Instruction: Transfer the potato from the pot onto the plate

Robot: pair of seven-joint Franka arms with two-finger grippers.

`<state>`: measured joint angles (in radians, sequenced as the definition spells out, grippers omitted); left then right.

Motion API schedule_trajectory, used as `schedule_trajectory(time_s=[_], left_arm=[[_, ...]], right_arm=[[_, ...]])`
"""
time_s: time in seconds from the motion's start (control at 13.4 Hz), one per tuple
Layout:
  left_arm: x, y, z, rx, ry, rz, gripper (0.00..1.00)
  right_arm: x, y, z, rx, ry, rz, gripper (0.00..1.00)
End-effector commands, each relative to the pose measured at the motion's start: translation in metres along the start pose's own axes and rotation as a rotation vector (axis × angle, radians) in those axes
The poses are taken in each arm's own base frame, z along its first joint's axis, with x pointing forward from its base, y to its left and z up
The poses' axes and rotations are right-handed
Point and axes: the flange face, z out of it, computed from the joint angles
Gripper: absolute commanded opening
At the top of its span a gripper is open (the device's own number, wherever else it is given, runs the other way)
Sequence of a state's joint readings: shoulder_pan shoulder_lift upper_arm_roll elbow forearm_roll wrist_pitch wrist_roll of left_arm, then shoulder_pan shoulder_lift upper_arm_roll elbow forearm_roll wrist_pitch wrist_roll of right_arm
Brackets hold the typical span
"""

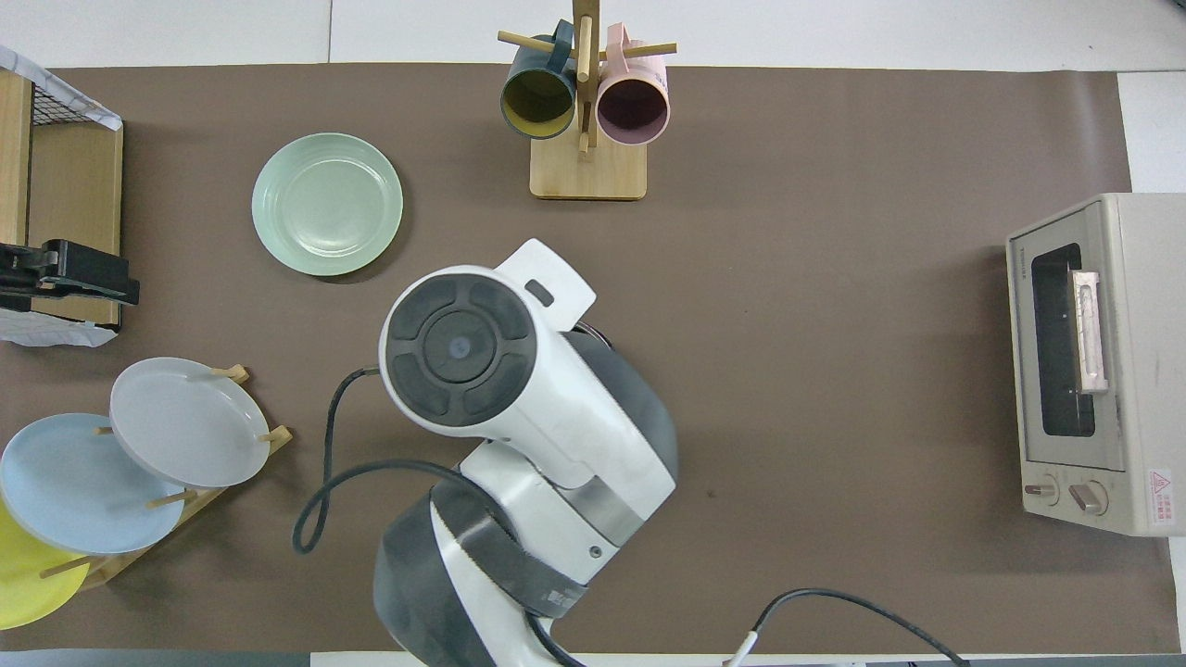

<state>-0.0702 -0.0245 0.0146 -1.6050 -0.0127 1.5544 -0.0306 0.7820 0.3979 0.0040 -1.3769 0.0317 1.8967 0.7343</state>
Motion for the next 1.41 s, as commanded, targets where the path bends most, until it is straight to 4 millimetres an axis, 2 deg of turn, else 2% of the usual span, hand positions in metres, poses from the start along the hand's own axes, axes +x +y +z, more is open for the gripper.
schedule_trajectory(time_s=[0.0, 0.45, 0.74, 0.89, 1.34], left_arm=[[-0.006, -0.002, -0.003, -0.009, 0.001, -0.012, 1.0], [-0.006, -0.001, -0.003, -0.009, 0.001, -0.011, 1.0], [-0.006, -0.001, -0.003, -0.009, 0.001, -0.011, 1.0], [-0.006, -0.002, -0.003, -0.009, 0.001, -0.012, 1.0], [-0.006, -0.002, -0.003, -0.009, 0.001, -0.012, 1.0]], right_arm=[[-0.007, -0.007, 0.051, -0.07, 0.015, -0.041, 1.0], [0.008, 0.019, 0.056, -0.14, 0.015, -0.12, 1.0], [-0.009, 0.039, 0.075, -0.167, -0.033, -0.114, 1.0], [-0.007, 0.05, 0.074, -0.16, -0.033, -0.098, 1.0], [-0.011, 0.052, 0.075, -0.154, -0.043, -0.08, 0.94]])
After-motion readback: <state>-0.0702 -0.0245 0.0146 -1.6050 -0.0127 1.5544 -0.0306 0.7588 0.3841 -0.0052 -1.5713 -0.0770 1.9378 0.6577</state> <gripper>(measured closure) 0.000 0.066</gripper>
